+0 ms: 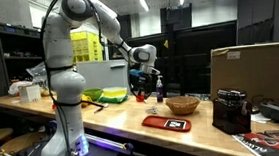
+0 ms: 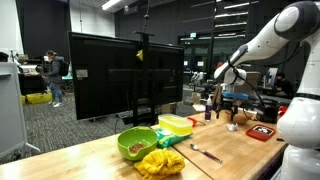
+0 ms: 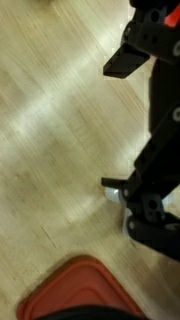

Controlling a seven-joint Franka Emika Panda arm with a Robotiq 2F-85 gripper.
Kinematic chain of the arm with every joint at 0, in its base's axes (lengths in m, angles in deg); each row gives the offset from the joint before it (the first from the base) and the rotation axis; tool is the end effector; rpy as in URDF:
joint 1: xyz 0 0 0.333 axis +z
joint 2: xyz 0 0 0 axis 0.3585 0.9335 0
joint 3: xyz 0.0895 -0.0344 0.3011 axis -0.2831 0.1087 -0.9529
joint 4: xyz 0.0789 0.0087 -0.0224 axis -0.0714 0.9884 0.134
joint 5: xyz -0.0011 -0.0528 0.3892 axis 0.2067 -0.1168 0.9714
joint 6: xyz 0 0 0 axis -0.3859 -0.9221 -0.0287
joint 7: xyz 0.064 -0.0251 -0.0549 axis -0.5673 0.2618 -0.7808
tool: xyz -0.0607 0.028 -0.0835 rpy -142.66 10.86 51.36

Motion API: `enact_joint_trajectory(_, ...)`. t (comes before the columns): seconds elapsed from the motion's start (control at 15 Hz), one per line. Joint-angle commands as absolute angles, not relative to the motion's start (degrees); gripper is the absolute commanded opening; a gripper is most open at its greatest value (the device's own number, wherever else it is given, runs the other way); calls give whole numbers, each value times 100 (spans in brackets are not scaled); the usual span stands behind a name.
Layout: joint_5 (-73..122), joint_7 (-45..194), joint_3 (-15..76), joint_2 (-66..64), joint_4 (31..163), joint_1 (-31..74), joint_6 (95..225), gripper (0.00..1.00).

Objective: Put the white object in the green bowl on the left.

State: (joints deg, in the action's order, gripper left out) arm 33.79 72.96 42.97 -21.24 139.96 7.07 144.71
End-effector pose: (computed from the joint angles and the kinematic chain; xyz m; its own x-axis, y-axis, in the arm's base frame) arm 0.4049 -0.2337 0.3349 0.7802 -0.5851 -0.2213 -0.6136 -0.7847 -0.0885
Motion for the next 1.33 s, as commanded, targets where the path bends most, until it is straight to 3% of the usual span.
enact_joint_trajectory(0.0, 2770, 8318, 4297, -1495, 13233, 553, 14243, 100)
enact_joint_trajectory(0.27, 2597, 8710, 4448, -1283, 12868, 423, 13655, 100)
enact_joint_trajectory(1.27, 2730, 8414, 4528, -959, 12864, 274, 13681, 100)
